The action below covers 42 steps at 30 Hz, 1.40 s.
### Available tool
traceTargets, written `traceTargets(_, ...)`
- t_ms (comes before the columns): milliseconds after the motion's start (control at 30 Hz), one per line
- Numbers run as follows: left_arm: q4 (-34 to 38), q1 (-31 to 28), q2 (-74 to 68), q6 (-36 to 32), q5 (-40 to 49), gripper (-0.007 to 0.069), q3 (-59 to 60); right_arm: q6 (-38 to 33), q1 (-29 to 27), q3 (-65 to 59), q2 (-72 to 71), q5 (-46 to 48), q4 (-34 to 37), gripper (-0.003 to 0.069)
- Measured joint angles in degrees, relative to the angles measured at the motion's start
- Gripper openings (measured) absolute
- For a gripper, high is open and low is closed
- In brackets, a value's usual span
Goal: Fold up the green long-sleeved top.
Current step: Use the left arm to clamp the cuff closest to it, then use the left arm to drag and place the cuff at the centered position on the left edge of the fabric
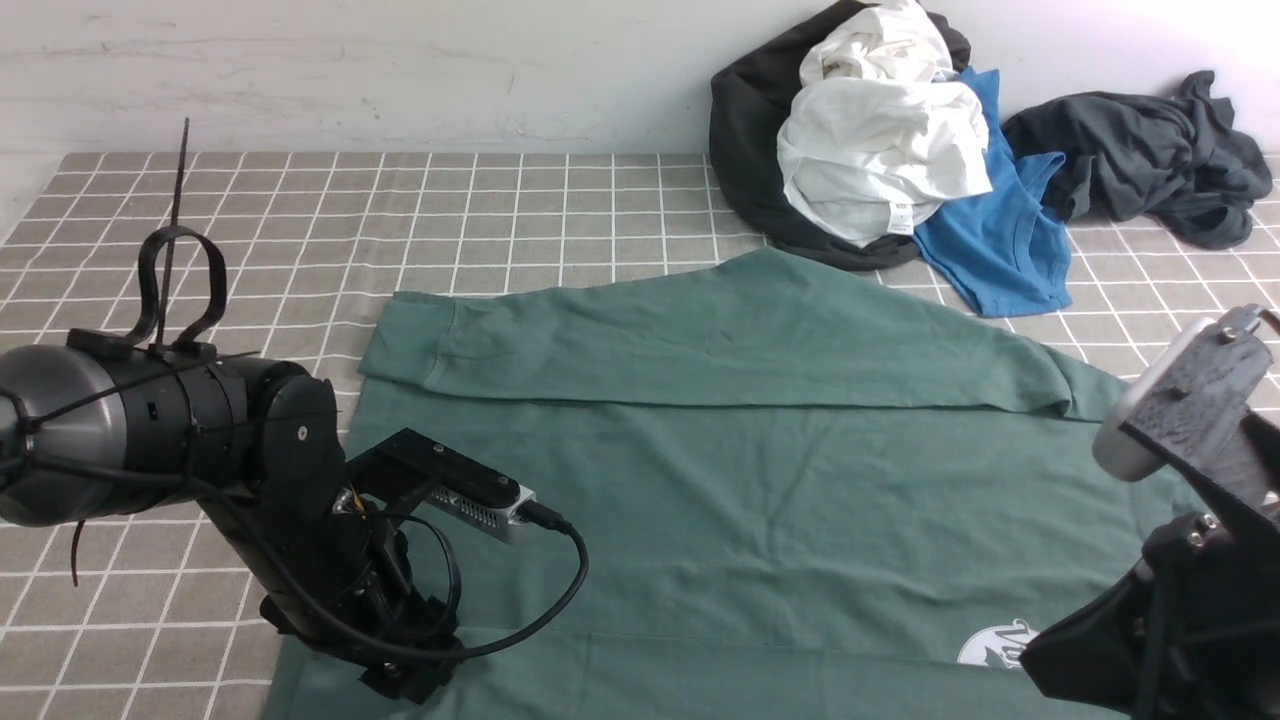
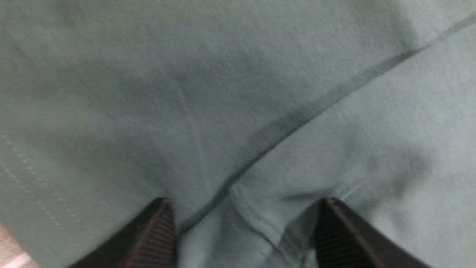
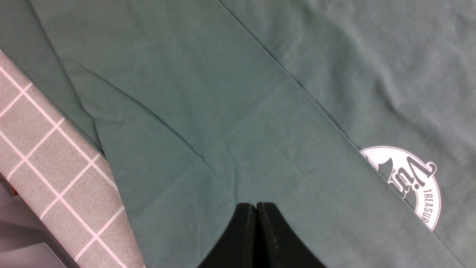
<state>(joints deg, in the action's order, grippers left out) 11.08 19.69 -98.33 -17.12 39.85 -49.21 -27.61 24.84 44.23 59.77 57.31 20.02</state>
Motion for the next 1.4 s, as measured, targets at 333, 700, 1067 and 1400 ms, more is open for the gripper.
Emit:
traceTargets(333,1.6,0.0,1.8,-0.3,2.6,0.0054,-0.3,-0.2,0.0,0.0,0.0,0.1,0.0,-0.0014)
traceTargets(700,0.2,0.0,5.5,-0.3,4.6,0.0034,-6.4,-0.2,0.0,0.0,0.0,0.1,-1.1,-0.0014)
traceTargets(1067,-2.7,-2.6,-6.2,-0.3,7.3,0.0036,-21.9,8.9,0.0,0.0,0.0,0.1,-9.5,-0.0014)
traceTargets(1400,-4.9,-4.4,-13.1,0.2,12.0,0.0272,-29.6,10.8,0.0,0.0,0.0,-1.5,-12.4,-0.0014)
